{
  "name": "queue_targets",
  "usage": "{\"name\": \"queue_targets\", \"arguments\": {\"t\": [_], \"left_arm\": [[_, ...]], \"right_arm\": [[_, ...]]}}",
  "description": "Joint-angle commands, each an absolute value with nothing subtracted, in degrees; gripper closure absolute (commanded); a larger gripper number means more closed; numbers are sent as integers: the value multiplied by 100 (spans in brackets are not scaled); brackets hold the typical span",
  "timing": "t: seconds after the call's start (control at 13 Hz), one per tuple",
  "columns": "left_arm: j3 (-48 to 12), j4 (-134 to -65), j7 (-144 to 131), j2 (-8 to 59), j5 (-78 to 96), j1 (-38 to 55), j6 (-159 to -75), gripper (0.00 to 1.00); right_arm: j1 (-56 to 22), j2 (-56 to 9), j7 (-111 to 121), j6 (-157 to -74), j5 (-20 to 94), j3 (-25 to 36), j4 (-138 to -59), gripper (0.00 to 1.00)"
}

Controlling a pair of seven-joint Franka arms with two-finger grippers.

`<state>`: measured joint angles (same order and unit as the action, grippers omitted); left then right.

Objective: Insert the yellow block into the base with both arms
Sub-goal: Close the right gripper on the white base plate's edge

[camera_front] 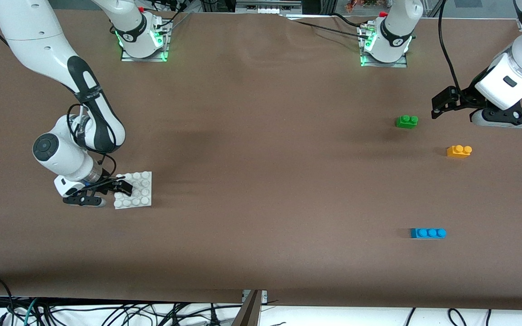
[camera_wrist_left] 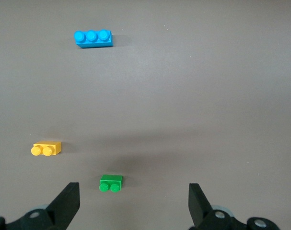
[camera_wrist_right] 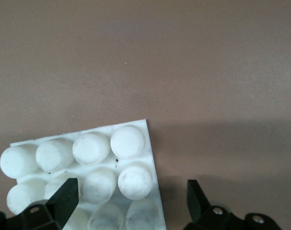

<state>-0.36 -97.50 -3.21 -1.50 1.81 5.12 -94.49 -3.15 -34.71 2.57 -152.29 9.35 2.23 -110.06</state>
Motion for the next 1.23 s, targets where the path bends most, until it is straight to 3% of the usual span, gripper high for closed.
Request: {"name": "queue_targets", "arguments": {"t": [0.0, 0.23, 0.69, 1.16], "left_arm": [[-62, -9580, -396, -62, 53, 527, -9413, 0], [-62, -9580, -396, -62, 53, 527, -9413, 0], [-62, -9580, -396, -62, 53, 527, -9404, 0], [-53, -9580, -396, -62, 53, 527, -9404, 0]], "right_arm": [[-237, -3586, 439, -15267, 1212, 141, -10898, 0], [-237, -3612, 439, -15328, 1265, 70, -10898, 1], [-237, -3630, 439, -15337, 1266, 9, -10898, 35], [-308, -3647, 352, -15460, 1327, -131, -10898, 36]]}}
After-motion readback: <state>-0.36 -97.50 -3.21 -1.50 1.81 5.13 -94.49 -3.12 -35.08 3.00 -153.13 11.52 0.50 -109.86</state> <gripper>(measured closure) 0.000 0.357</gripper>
